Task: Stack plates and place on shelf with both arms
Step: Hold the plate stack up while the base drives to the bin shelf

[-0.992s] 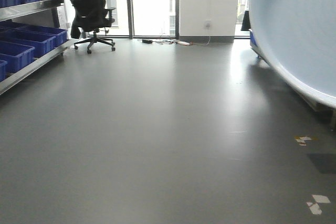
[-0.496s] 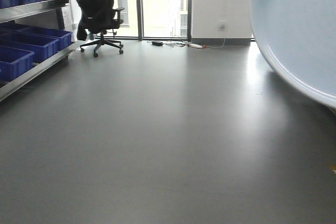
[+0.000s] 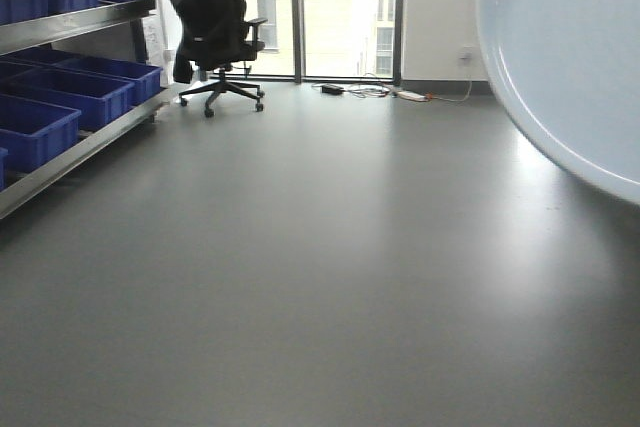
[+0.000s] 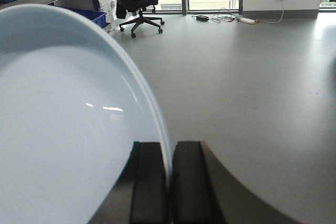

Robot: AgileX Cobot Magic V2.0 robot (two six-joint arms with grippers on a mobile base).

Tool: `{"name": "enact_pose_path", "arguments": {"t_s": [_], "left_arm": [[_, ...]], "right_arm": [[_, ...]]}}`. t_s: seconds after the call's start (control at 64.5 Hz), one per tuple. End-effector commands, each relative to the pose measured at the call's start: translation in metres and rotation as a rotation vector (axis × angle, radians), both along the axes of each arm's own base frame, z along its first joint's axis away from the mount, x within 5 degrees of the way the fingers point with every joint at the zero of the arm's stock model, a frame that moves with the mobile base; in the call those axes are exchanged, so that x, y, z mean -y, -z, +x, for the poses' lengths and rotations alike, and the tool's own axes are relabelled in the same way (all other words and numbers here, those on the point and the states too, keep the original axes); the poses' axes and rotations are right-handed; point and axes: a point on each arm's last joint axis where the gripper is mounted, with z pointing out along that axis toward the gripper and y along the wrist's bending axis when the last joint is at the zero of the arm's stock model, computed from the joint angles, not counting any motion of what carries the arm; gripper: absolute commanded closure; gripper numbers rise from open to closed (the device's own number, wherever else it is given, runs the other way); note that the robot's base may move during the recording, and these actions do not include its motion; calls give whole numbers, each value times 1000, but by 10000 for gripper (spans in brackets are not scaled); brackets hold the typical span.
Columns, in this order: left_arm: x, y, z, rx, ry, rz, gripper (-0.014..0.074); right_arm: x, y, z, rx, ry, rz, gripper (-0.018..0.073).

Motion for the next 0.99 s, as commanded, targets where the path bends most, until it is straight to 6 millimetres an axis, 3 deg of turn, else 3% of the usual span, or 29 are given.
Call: {"name": "enact_pose_path", "arguments": {"t_s": [0.0, 0.977], "left_arm": [[-1, -18, 3, 115, -12, -26, 514], [-1, -18, 3, 115, -12, -26, 514]], "right_arm": [[3, -20, 1, 129, 35, 16, 507], [3, -20, 1, 129, 35, 16, 507]]}}
